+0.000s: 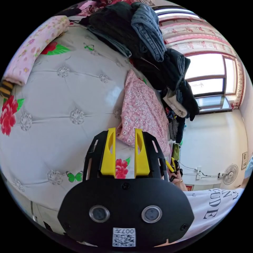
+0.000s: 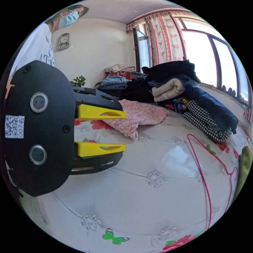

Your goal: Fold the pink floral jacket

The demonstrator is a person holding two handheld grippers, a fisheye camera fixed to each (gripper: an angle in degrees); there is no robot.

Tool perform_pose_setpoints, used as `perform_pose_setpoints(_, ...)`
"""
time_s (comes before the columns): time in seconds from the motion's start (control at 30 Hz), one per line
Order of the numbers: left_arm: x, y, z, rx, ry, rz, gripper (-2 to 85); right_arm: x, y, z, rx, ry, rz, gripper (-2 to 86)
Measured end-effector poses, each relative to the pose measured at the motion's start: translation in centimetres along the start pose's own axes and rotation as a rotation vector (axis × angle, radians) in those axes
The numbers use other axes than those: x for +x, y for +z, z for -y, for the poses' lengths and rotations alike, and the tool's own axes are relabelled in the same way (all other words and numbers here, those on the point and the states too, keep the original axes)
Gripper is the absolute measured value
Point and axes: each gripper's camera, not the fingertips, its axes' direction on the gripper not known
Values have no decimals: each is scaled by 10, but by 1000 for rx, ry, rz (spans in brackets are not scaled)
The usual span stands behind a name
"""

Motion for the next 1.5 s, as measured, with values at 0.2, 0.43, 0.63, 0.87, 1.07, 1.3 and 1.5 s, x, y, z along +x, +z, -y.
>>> perform_pose_setpoints(0.2,5,32,9,-81,-2,-14,87,-18,47,15,-27,-45,-5,89)
perform_pose_setpoints(0.43,6,43,18,-111,12,10,51,-192,106,34,-195,-551,-111,69)
perform_pose_setpoints(0.63,-5,26,8,-86,22,-26,58,-341,223,-105,-551,-1173,-59,64)
perform_pose_setpoints(0.87,-31,8,-3,-49,1,-153,101,-286,307,-178,-817,-1079,-57,82)
perform_pose_setpoints(1.07,-44,7,-5,-34,9,-326,154,-199,236,-81,-516,-669,-110,107)
perform_pose_setpoints(1.3,-25,52,28,-130,43,-382,153,-118,244,-55,-533,-294,14,115)
perform_pose_setpoints(1.5,-11,54,34,-164,1,-406,62,-113,242,-77,-552,-242,122,64)
